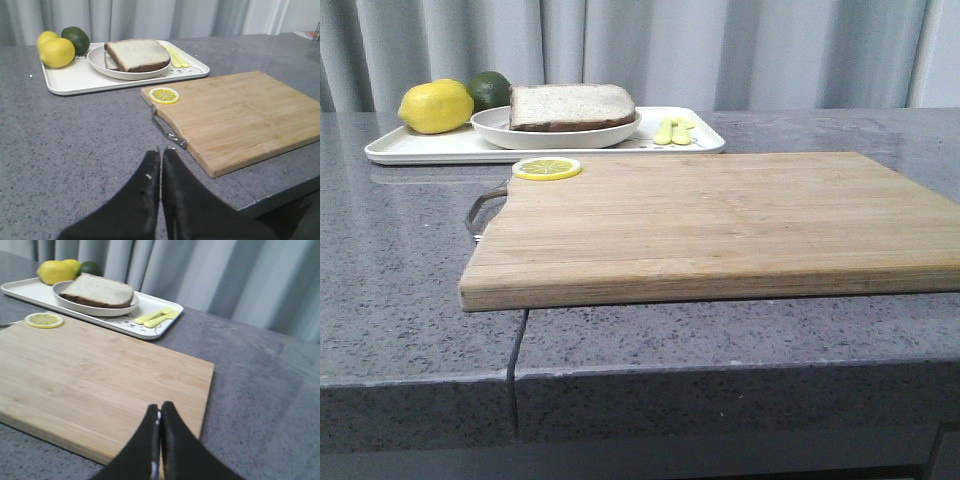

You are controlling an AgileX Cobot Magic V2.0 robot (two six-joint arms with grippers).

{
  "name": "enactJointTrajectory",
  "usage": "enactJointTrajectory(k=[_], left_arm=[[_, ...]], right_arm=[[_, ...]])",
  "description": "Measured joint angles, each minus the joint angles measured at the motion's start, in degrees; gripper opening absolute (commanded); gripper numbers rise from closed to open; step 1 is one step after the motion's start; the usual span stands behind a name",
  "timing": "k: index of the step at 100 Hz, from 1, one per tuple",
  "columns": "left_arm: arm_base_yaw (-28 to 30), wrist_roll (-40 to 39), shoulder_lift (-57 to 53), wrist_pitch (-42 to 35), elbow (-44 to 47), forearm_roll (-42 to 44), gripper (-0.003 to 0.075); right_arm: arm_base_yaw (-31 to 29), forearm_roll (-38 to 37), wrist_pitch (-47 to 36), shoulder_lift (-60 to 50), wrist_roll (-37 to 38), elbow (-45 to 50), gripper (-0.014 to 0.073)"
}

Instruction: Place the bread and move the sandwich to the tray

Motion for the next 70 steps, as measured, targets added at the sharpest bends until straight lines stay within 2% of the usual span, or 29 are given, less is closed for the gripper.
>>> enactJointTrajectory(k=[24,70], left_arm=[[0.09,0.0,0.0,-3.39,1.98,0.51,-0.002],[0.09,0.0,0.0,-3.73,1.98,0.51,-0.002]], right_arm=[[-1.83,5.65,-7.65,0.0,0.0,4.82,-0.0069],[-1.83,6.46,-8.53,0.0,0.0,4.95,-0.0069]])
